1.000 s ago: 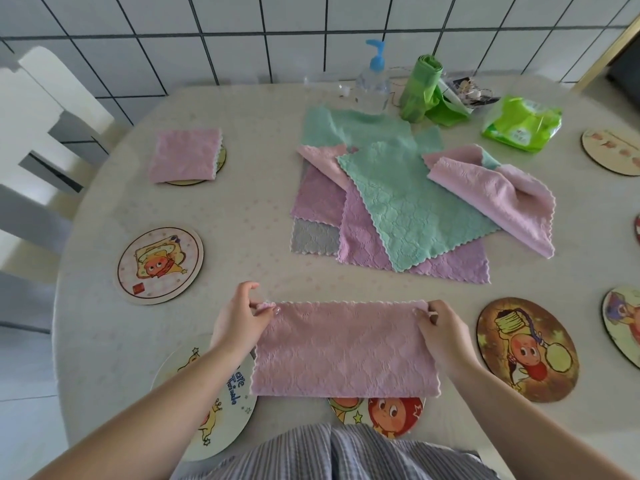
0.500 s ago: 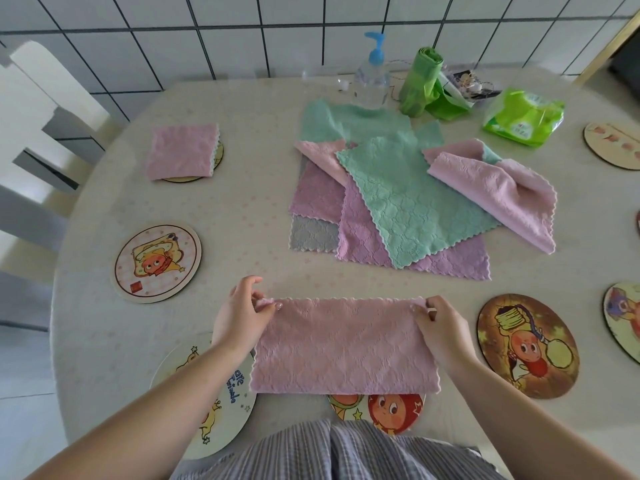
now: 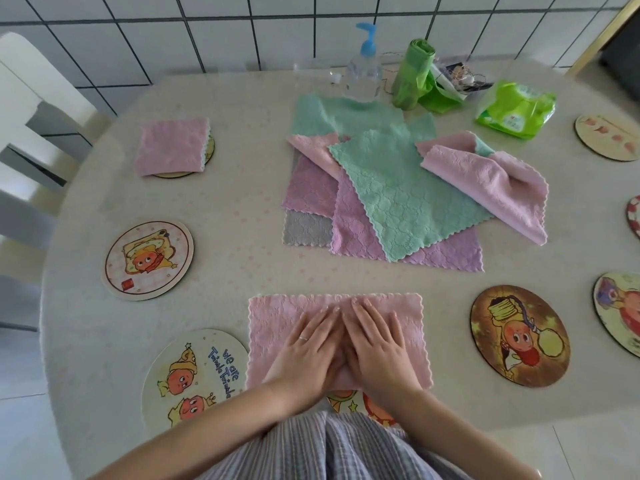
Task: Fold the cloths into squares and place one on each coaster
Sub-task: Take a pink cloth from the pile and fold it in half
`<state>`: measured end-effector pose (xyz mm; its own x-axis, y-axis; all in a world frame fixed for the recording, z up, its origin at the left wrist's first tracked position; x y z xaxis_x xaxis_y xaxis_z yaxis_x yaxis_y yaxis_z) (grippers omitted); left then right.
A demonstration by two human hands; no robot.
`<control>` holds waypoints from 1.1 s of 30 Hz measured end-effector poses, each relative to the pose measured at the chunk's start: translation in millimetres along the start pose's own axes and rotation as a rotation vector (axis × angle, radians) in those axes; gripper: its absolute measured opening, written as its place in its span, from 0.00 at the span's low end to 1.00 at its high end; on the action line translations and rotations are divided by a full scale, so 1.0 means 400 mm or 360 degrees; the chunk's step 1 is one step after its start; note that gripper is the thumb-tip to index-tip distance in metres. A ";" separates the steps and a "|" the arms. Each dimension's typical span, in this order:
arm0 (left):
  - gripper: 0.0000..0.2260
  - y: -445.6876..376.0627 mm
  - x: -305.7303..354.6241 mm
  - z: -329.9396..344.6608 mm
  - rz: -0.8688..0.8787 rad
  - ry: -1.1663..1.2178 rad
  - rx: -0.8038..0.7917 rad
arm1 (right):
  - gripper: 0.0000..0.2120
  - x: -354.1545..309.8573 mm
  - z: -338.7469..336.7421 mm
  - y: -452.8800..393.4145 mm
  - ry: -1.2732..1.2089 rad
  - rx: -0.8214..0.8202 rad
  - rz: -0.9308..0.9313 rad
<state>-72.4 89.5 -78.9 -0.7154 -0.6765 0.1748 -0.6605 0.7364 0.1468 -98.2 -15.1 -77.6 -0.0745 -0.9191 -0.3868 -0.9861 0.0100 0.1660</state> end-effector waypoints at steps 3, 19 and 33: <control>0.30 0.011 -0.032 0.015 -0.0009 -0.0161 -0.0048 | 0.25 0.024 0.004 -0.005 0.0159 -0.0027 -0.0044; 0.34 0.081 -0.237 -0.012 -0.0515 -0.0273 0.0048 | 0.33 0.167 -0.051 0.034 0.0265 -0.0039 0.0144; 0.10 0.057 0.003 -0.022 0.0375 0.0238 -0.0156 | 0.11 -0.057 -0.075 -0.226 -0.0106 -0.0122 -0.0073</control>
<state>-86.3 105.6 -66.8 -0.8000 -0.4831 0.3559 -0.4498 0.8754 0.1771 -2.8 -7.0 -56.8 -0.0416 -0.8897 -0.4546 -0.9746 -0.0641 0.2145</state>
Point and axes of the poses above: each hand's wrist, its own y-axis away from the middle knuckle, its own z-axis out of the palm, x = y × z, the point moved 7 cm from there along -y, towards the middle knuckle, and after that the axes turned 7 degrees about -y, right-handed, at the moved point
